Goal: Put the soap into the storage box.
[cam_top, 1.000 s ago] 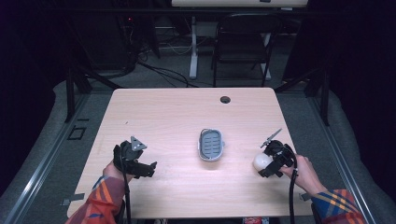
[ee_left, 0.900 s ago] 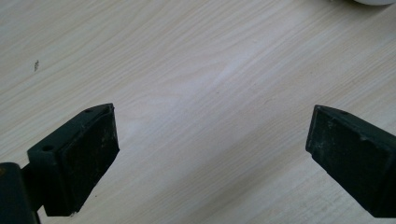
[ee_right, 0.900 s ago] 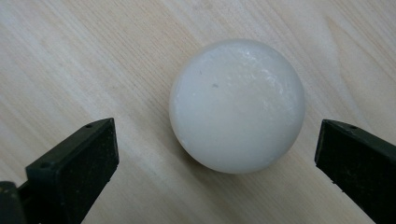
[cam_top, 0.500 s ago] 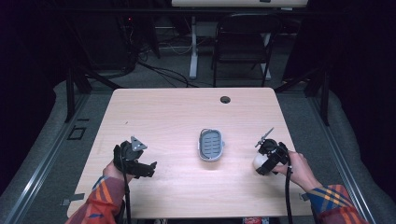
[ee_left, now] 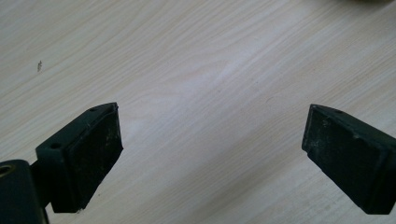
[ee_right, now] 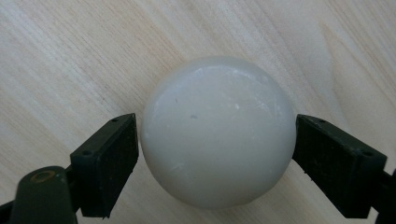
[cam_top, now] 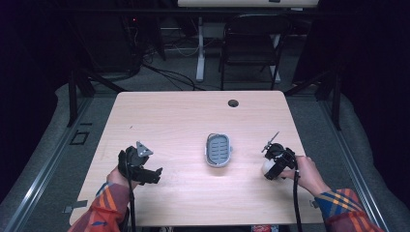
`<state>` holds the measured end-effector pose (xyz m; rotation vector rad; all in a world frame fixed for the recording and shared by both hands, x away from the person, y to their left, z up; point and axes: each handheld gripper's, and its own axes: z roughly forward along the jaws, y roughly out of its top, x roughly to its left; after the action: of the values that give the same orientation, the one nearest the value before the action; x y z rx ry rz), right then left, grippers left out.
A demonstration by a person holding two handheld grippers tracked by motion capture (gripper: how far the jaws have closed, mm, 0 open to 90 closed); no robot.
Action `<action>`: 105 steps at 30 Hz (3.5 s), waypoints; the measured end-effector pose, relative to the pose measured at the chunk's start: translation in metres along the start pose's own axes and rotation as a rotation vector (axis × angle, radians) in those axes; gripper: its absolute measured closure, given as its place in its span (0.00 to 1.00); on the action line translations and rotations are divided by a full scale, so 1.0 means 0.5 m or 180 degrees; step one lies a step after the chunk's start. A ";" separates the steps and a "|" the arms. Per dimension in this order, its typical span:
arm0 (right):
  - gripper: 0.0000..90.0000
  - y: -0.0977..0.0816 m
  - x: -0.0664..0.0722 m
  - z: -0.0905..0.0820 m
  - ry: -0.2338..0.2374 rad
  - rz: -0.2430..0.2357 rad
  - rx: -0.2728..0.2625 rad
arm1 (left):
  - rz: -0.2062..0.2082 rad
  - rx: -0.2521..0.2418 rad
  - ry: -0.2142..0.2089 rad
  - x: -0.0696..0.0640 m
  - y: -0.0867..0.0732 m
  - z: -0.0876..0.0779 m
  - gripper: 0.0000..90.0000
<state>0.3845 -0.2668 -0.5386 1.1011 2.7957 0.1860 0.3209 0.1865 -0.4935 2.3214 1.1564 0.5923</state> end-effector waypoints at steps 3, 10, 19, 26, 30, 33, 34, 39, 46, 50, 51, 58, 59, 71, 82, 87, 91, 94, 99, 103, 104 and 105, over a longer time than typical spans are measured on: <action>0.19 0.002 0.001 0.000 0.0005 -0.0028 0.0042 | 0.0008 -0.0002 -0.0005 0.000 0.000 0.001 0.06; 0.26 0.003 0.001 0.000 -0.0017 -0.0062 0.0091 | 0.0005 -0.0009 -0.0004 -0.001 0.000 0.001 0.06; 0.26 0.002 0.006 -0.003 -0.0008 -0.0052 0.0050 | 0.0010 0.0000 -0.0020 -0.001 0.000 0.001 0.06; 0.26 0.002 0.004 -0.010 -0.0015 -0.0086 0.0046 | 0.0014 0.0003 -0.0023 -0.001 0.000 0.001 0.06; 0.26 0.002 0.009 -0.009 0.0003 -0.0051 0.0007 | 0.0013 0.0003 -0.0020 -0.002 0.000 0.001 0.06; 0.27 0.003 0.011 -0.013 -0.0016 -0.0088 0.0032 | 0.0022 0.0005 -0.0020 -0.002 0.000 0.001 0.06; 0.27 0.003 0.011 -0.013 -0.0021 -0.0106 0.0016 | 0.0023 -0.0005 -0.0021 -0.002 0.000 0.001 0.06; 0.27 0.005 0.013 -0.018 -0.0024 -0.0123 0.0040 | 0.0033 -0.0002 -0.0020 -0.002 0.000 0.000 0.06; 0.27 0.009 0.017 -0.020 -0.0008 -0.0131 -0.0007 | 0.0034 0.0003 -0.0014 -0.002 0.000 0.001 0.06; 0.27 0.012 0.022 -0.020 -0.0001 -0.0131 -0.0024 | 0.0035 0.0004 -0.0011 -0.002 0.000 0.000 0.06; 0.27 0.014 0.022 -0.023 -0.0008 -0.0154 0.0018 | 0.0035 0.0004 -0.0011 -0.002 0.000 0.000 0.06; 0.27 0.028 0.030 -0.020 -0.0037 -0.0239 0.0046 | 0.0022 0.0006 -0.0012 -0.002 0.000 0.001 0.06; 0.27 0.030 0.032 -0.018 -0.0036 -0.0232 0.0033 | 0.0024 0.0008 -0.0011 -0.002 0.000 0.001 0.06; 0.27 0.051 0.042 -0.021 -0.0024 -0.0296 0.0008 | 0.0029 0.0012 -0.0012 -0.002 -0.001 0.002 0.06; 0.27 0.075 0.051 -0.024 -0.0060 -0.0371 -0.0019 | 0.0037 0.0034 -0.0018 -0.003 -0.001 0.003 0.06; 0.27 0.086 0.054 -0.026 -0.0051 -0.0406 -0.0031 | 0.0038 0.0033 -0.0016 -0.003 -0.001 0.003 0.06; 0.27 0.093 0.057 -0.026 -0.0042 -0.0399 -0.0059 | 0.0036 0.0033 -0.0017 -0.003 -0.001 0.003 0.06; 0.27 0.100 0.057 -0.027 -0.0067 -0.0457 -0.0023 | 0.0038 0.0033 -0.0016 -0.003 -0.001 0.003 0.06; 0.27 0.109 0.060 -0.027 -0.0048 -0.0451 -0.0063 | 0.0036 0.0034 -0.0017 -0.003 -0.001 0.003 0.06; 0.27 0.118 0.059 -0.032 -0.0043 -0.0476 -0.0062 | 0.0038 0.0034 -0.0017 -0.003 -0.001 0.003 0.06; 0.27 0.118 0.059 -0.031 -0.0042 -0.0457 -0.0083 | 0.0039 0.0034 -0.0018 -0.003 -0.001 0.003 0.06; 0.27 0.122 0.059 -0.032 -0.0051 -0.0478 -0.0079 | 0.0037 0.0035 -0.0019 -0.003 -0.001 0.003 0.06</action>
<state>0.4010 -0.2035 -0.5153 0.8785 2.8385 0.1944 0.3207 0.1852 -0.4950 2.3389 1.1470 0.5842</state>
